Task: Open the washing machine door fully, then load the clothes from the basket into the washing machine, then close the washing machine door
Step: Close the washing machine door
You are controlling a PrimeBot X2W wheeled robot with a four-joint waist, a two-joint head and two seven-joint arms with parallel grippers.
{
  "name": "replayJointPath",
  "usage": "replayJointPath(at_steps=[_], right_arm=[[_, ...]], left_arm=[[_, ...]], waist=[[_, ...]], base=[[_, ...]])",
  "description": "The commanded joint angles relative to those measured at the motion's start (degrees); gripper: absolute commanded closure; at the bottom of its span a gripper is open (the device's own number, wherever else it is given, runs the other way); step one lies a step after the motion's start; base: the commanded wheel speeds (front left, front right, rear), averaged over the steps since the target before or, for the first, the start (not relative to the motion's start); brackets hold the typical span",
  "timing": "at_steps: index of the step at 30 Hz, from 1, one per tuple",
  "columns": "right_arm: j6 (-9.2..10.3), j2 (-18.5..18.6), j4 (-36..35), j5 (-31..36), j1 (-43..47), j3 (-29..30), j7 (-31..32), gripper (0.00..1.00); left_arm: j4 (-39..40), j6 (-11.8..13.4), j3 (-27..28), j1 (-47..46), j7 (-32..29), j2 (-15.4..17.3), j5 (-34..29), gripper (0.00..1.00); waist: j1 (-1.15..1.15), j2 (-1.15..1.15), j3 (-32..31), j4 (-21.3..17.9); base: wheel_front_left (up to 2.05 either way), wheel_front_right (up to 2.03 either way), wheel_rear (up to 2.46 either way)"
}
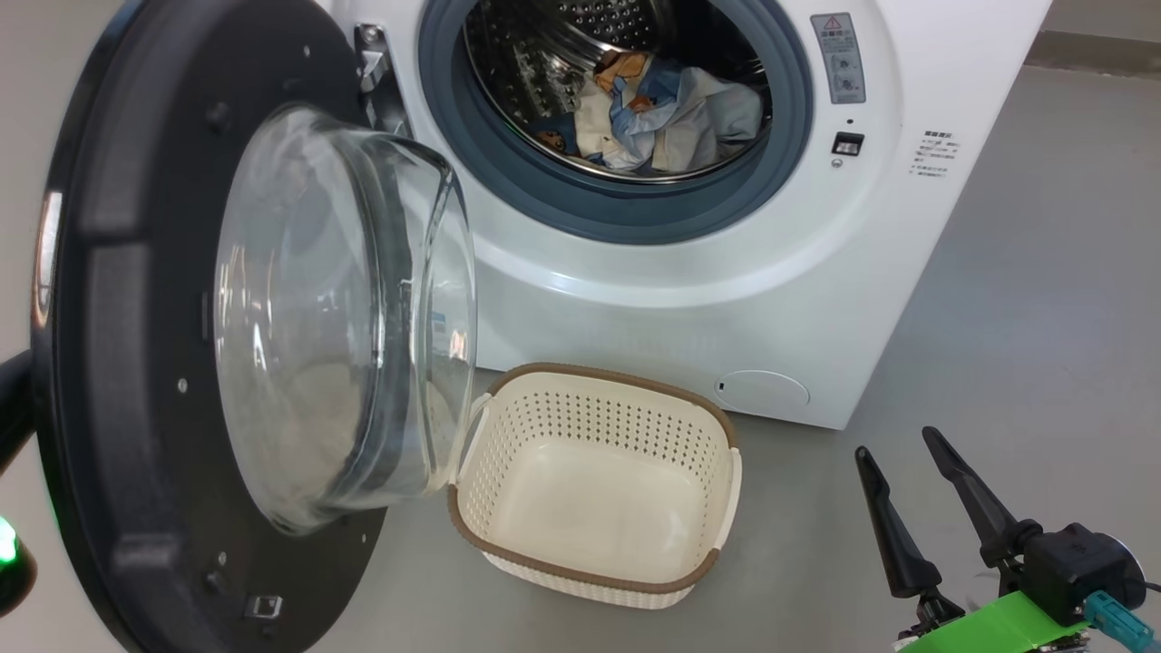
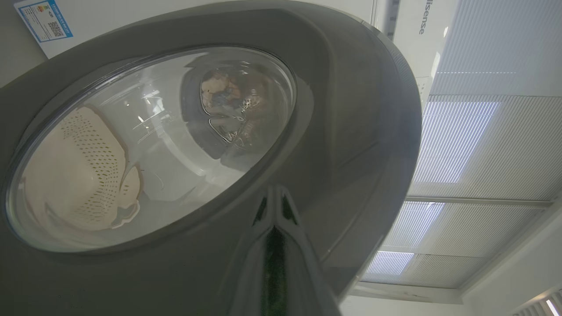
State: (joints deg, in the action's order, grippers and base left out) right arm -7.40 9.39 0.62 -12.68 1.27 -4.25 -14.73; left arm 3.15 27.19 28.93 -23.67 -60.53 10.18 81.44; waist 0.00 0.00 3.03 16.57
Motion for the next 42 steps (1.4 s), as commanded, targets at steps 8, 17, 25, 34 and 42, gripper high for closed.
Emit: replayJointPath(at_steps=[8,17,25,34,42], right_arm=[[-0.09,0.1,-1.7,0.4,-0.9,-0.7,-0.3,0.0],[-0.09,-0.2,-1.8,0.4,-0.9,-0.3,-0.3,0.0],[-0.09,-0.5,-1.9,0.4,-1.2,-0.3,-0.3,0.0],[-0.09,-0.4,-2.0,0.4,-1.0,-0.2,-0.3,0.0],[-0.09,-0.5,-1.9,0.4,-1.4,-0.7,-0.3,0.0]], left_arm=[[5.1,1.2,-0.3,-0.3,-2.2,0.0,2.2,1.0],[9.4,1.9,-2.5,1.3,-2.5,-3.4,2.7,1.0],[10.8,1.9,-4.7,1.6,-2.3,-5.4,3.5,1.0],[12.6,1.7,-8.2,3.2,-1.5,-6.8,4.9,1.0],[11.8,0.7,-11.5,3.2,0.9,-7.2,5.7,1.0]], waist=[[0.0,0.0,0.5,-1.1],[0.0,0.0,0.7,-1.9],[0.0,0.0,0.9,-3.6],[0.0,0.0,1.1,-5.5],[0.0,0.0,1.0,-7.4]], base=[[0.0,0.0,0.0],[0.0,0.0,0.0],[0.0,0.0,0.0],[0.0,0.0,0.0],[0.0,0.0,0.0]])
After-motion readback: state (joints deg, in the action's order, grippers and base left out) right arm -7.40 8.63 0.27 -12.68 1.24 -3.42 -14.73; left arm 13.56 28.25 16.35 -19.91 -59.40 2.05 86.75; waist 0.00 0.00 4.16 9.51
